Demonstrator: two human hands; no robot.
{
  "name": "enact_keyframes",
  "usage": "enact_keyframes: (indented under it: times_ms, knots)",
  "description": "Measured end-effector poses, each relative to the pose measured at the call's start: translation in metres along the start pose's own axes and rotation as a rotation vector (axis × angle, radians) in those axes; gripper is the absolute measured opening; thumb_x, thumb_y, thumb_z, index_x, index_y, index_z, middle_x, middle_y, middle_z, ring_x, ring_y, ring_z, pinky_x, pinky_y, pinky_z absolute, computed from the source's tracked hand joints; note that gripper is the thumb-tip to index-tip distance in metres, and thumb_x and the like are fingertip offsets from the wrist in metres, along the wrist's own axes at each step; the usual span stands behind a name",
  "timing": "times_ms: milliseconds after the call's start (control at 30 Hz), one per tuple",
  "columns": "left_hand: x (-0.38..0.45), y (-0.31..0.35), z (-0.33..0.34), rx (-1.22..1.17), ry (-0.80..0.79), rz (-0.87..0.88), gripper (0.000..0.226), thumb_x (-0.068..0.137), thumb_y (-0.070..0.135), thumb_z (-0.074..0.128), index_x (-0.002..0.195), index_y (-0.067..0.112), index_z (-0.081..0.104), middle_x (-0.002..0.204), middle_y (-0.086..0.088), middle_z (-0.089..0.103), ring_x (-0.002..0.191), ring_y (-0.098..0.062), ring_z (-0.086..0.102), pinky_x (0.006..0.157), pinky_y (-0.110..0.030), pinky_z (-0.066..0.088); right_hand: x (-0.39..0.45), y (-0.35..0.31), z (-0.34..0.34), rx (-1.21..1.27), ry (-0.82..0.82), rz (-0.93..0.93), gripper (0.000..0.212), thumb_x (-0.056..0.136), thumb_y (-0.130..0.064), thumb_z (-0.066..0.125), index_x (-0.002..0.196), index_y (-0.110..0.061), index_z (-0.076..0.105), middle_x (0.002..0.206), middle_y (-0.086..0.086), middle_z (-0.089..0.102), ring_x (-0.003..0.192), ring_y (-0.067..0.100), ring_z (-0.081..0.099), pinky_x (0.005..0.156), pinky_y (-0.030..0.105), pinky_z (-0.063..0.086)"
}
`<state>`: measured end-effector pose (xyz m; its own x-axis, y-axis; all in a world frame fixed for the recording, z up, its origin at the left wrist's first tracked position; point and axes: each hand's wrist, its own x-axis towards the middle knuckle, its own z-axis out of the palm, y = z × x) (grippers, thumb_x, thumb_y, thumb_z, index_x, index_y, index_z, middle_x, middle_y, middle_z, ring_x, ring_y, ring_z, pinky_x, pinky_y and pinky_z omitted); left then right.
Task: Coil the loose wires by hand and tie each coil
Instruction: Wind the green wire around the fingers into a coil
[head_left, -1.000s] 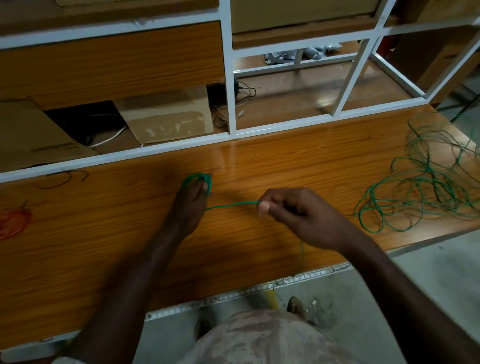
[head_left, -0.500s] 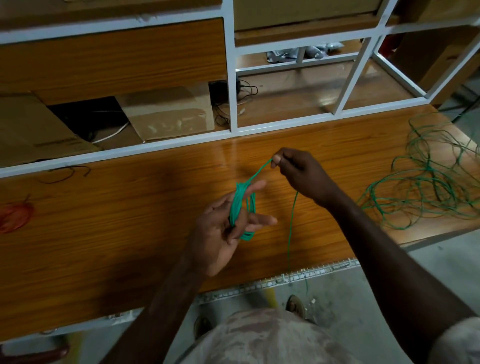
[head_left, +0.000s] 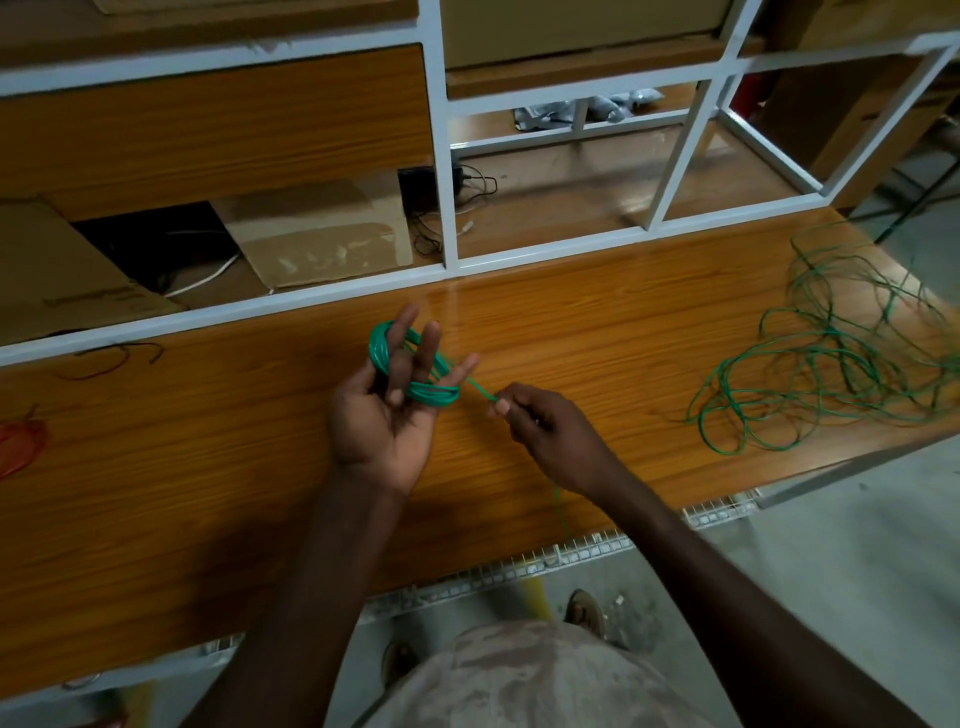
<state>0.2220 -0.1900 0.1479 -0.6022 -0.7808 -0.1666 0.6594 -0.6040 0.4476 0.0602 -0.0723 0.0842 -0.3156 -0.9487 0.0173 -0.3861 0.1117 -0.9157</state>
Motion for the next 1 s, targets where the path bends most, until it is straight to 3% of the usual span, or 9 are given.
enact_keyframes:
  times_ms: [133,233,367,500,600,667,767,900,1000]
  knots:
    - [0.030,-0.001,0.003,0.148,0.225,0.166,0.048,0.110,0.014,0.027,0.149,0.005,0.053,0.064,-0.003,0.051,0.114,-0.025,0.076,0.121,-0.067,0.031,-0.030,-0.004,0.014,-0.257,-0.166,-0.056,0.034,0.113,-0.042,0.046,0.142,-0.036,0.063,0.085,-0.002,0.078,0.068,0.015,0.070,0.065,0.037,0.056]
    - [0.045,0.002,-0.003,0.467,0.261,0.321,0.044,0.115,0.016,0.027,0.151,0.010,0.052,0.070,-0.011,0.065,0.102,-0.022,0.077,0.109,-0.044,0.046,-0.044,-0.013,0.012,-0.336,-0.201,-0.094,0.033,0.114,-0.039,0.045,0.142,-0.035,0.063,0.074,0.007,0.069,0.057,0.020,0.060,0.056,0.038,0.043]
    - [0.058,-0.003,-0.036,1.220,0.089,0.454,0.044,0.117,0.030,0.030,0.157,0.021,0.047,0.094,-0.015,0.072,0.069,-0.015,0.063,0.063,-0.021,0.050,-0.052,-0.043,-0.003,-0.425,-0.176,-0.169,0.024,0.114,-0.038,0.046,0.123,-0.028,0.065,0.079,-0.009,0.064,0.063,0.006,0.053,0.057,0.034,0.038]
    - [0.045,-0.008,-0.057,1.531,-0.176,0.214,0.040,0.116,0.031,0.037,0.150,0.021,0.055,0.107,0.003,0.068,0.085,-0.021,0.069,0.062,-0.015,0.044,-0.037,-0.067,-0.034,-0.583,-0.113,-0.215,0.028,0.113,-0.041,0.044,0.115,-0.022,0.064,0.088,-0.003,0.069,0.071,0.016,0.061,0.058,0.035,0.043]
    - [0.021,-0.014,-0.053,1.314,-0.342,-0.061,0.044,0.114,0.031,0.038,0.143,0.007,0.060,0.062,0.003,0.055,0.071,-0.032,0.068,0.071,-0.039,0.059,-0.020,-0.079,-0.062,-0.642,-0.043,-0.256,0.028,0.113,-0.039,0.045,0.115,-0.021,0.065,0.086,-0.008,0.064,0.065,0.008,0.053,0.053,0.029,0.039]
    - [-0.002,-0.018,-0.047,1.011,-0.434,-0.257,0.051,0.114,0.026,0.033,0.140,-0.012,0.054,0.052,-0.006,0.047,0.089,-0.045,0.074,0.106,-0.067,0.049,-0.005,-0.078,-0.079,-0.609,-0.006,-0.270,0.024,0.113,-0.036,0.047,0.115,-0.021,0.065,0.089,-0.007,0.067,0.067,0.008,0.055,0.056,0.032,0.043]
    - [-0.030,-0.025,-0.029,0.647,-0.447,-0.379,0.049,0.111,0.018,0.031,0.149,-0.004,0.052,0.051,-0.001,0.043,0.102,-0.041,0.075,0.122,-0.071,0.028,0.015,-0.071,-0.092,-0.517,0.011,-0.282,0.021,0.113,-0.035,0.049,0.112,-0.021,0.065,0.086,-0.007,0.068,0.067,0.007,0.059,0.058,0.035,0.046]
    - [-0.039,-0.023,-0.009,0.324,-0.409,-0.297,0.053,0.110,0.014,0.023,0.155,-0.002,0.047,0.045,0.002,0.035,0.093,-0.027,0.078,0.121,-0.069,0.033,0.031,-0.057,-0.083,-0.423,0.010,-0.282,0.023,0.113,-0.032,0.050,0.106,-0.016,0.065,0.084,-0.007,0.065,0.070,0.006,0.059,0.061,0.020,0.038]
    - [-0.031,-0.017,-0.010,0.161,-0.382,-0.293,0.057,0.111,0.015,0.014,0.159,-0.003,0.039,0.046,0.003,0.048,0.095,-0.023,0.077,0.123,-0.069,0.028,0.036,-0.045,-0.072,-0.324,0.011,-0.247,0.018,0.113,-0.029,0.051,0.101,-0.022,0.063,0.080,-0.015,0.061,0.072,0.011,0.058,0.064,0.027,0.042]
